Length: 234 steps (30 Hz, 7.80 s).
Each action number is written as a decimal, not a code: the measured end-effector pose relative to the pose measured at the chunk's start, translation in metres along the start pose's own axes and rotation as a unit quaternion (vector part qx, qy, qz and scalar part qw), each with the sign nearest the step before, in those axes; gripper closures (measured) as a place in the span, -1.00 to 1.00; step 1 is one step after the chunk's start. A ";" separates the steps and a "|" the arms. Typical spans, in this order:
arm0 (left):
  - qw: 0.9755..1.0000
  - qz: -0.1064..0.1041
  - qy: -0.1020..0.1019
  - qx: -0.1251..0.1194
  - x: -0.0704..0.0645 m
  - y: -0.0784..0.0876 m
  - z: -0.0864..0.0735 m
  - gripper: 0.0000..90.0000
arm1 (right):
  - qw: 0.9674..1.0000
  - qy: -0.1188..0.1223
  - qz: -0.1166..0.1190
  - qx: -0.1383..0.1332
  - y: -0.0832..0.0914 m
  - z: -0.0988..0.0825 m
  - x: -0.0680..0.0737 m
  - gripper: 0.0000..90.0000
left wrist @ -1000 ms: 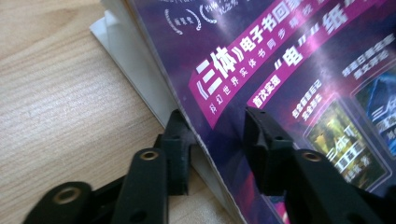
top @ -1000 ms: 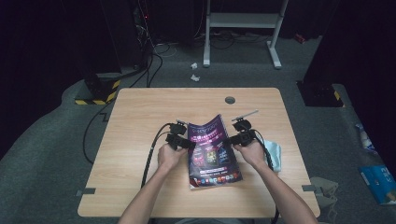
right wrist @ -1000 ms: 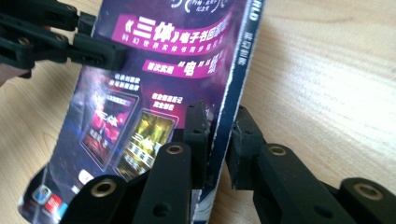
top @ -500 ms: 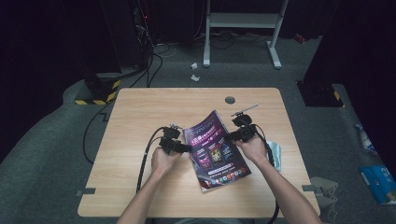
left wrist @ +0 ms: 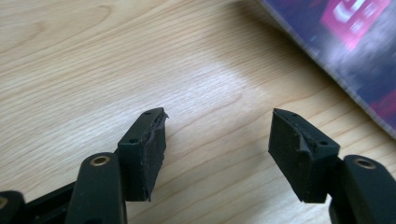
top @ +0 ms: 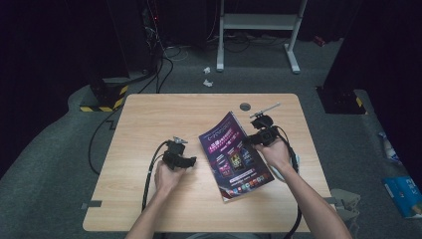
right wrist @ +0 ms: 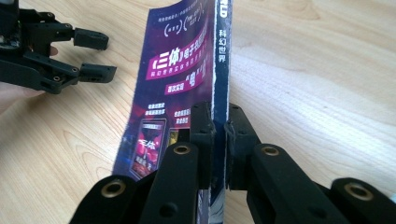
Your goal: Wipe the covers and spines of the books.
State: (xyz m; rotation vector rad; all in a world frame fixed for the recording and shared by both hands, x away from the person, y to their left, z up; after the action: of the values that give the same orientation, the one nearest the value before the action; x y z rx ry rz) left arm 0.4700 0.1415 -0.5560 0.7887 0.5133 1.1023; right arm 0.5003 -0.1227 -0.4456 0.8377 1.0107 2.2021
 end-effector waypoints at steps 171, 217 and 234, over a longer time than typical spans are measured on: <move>0.998 -0.002 -0.006 -0.064 -0.033 0.034 -0.028 -0.27 | 0.998 0.057 -0.001 0.017 -0.055 0.010 0.040 0.37; 0.997 -0.059 -0.043 0.005 -0.142 0.042 -0.048 -0.54 | 0.999 0.011 -0.045 -0.002 -0.045 -0.093 -0.045 0.51; 0.997 -0.066 -0.045 0.007 -0.119 0.031 -0.035 -0.48 | 0.999 0.011 -0.030 -0.009 -0.050 -0.097 -0.036 0.51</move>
State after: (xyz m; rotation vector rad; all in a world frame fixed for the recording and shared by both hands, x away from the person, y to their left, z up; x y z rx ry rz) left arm 0.3811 0.0489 -0.5554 0.8016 0.4893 0.9381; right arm 0.4641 -0.1635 -0.5465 0.7671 1.0112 2.1711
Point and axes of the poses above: each handheld gripper's, and its own axes: y roughly backward along the jaws, z roughly out of its top, x roughly to its left, the point moved 6 cm from there along -y, roughly forward along the jaws, and after that the axes turned 5 degrees about z, right-handed, at the moved point
